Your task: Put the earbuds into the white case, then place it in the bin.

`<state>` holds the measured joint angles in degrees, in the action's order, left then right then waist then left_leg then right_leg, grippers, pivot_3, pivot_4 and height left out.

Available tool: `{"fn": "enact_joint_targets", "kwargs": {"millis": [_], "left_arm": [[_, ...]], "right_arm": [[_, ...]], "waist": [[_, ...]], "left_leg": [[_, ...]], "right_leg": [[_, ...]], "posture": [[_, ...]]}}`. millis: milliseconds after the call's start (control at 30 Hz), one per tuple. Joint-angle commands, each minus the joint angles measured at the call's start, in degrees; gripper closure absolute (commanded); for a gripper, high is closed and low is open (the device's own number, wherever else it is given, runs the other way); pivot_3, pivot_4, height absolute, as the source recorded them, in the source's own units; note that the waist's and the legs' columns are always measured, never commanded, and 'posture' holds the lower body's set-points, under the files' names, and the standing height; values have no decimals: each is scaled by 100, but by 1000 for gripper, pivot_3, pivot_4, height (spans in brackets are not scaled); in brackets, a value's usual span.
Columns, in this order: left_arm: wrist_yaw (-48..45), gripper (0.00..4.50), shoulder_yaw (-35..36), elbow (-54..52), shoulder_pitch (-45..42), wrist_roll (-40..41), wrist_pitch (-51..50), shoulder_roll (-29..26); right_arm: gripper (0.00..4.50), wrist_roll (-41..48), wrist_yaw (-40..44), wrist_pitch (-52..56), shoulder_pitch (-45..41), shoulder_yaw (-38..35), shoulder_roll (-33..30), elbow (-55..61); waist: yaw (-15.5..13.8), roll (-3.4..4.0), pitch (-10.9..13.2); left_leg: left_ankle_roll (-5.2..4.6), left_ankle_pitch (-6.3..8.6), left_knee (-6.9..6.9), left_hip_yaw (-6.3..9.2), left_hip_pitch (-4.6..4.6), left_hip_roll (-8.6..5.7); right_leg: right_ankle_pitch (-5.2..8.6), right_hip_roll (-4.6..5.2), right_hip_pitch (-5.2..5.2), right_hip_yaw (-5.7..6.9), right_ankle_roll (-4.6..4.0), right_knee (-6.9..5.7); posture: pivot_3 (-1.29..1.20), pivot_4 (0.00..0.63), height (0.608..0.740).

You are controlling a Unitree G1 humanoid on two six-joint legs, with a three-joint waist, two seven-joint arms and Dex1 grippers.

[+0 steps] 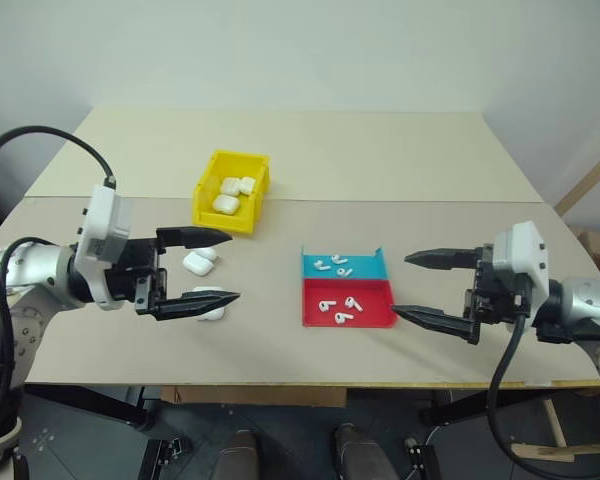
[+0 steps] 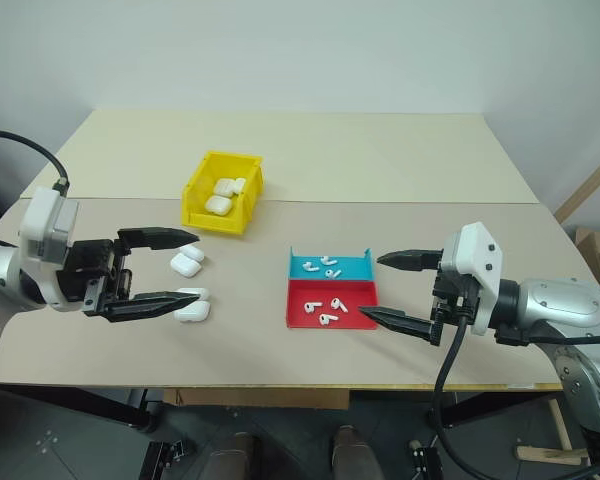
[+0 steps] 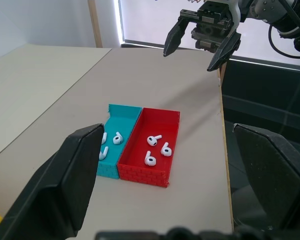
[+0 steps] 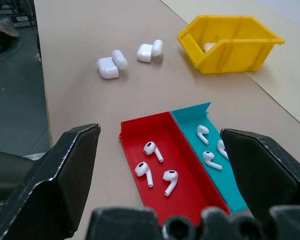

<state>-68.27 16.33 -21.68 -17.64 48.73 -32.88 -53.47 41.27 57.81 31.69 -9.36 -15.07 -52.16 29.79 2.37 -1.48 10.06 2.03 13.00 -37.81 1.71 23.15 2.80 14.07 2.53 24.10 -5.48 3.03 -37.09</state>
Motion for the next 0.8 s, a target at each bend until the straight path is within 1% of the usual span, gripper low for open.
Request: {"fn": "enact_joint_targets", "kwargs": {"millis": [33, 267, 367, 500, 567, 633, 767, 800], "left_arm": [[103, 0, 108, -47, -121, 128, -136, -83], [59, 0, 108, 22, -67, -47, -144, -250], [-28, 0, 94, 179, -174, -70, -185, -337], [405, 0, 103, 307, -408, -149, -491, -450], [1512, 0, -47, 192, -698, -380, -1199, -421], [2450, 0, -221, 214, -1220, -308, -2325, -465], [3324, 0, -248, 354, -2222, 147, -4291, -356], [3660, 0, -376, 361, -2562, 19, -4900, -234]], "right_arm": [[13, 54, 35, -91, -59, -185, -64, 55], [13, 12, 27, -86, -144, -127, -65, -14], [13, 49, 101, -63, -262, -85, -91, -89], [13, 3, 91, -17, -422, -21, -140, -165], [13, 61, -66, 115, -431, -67, -130, -110], [13, 75, -147, 157, -391, -100, -124, -35], [13, 120, -371, 281, -301, -130, -89, 88], [13, 95, -399, 294, -253, -138, -111, 128]], "waist": [[0, 0, 0], [0, 0, 0], [1, 0, 0], [2, 0, 0], [-8, -1, 0], [-38, -3, 1], [-17, -10, -1], [-18, -10, -1]], "left_leg": [[0, 0, 0, 0, 0, 0], [0, 0, 0, 0, 0, 0], [0, 0, 0, 0, -1, 0], [0, 0, 0, 0, 0, 0], [0, 0, -1, 0, 0, 0], [0, 0, -1, 7, 2, 0], [0, 0, -5, 7, 5, -3], [0, 0, -5, 8, 6, -3]], "right_leg": [[0, 0, 0, 0, 0, 0], [0, 0, 0, 0, 0, 0], [0, 0, 0, 0, 0, -1], [0, 0, 1, 0, 0, 0], [0, 0, 0, 0, 0, 0], [0, 0, -1, 4, 1, 0], [0, 0, 0, 2, 6, -2], [0, 0, 1, 3, 5, -2]], "posture": [[0, 150, 740], [0, 150, 740], [0, 150, 740], [0, 150, 740], [0, 150, 740], [0, 150, 740], [0, 150, 740], [0, 150, 740]]}}
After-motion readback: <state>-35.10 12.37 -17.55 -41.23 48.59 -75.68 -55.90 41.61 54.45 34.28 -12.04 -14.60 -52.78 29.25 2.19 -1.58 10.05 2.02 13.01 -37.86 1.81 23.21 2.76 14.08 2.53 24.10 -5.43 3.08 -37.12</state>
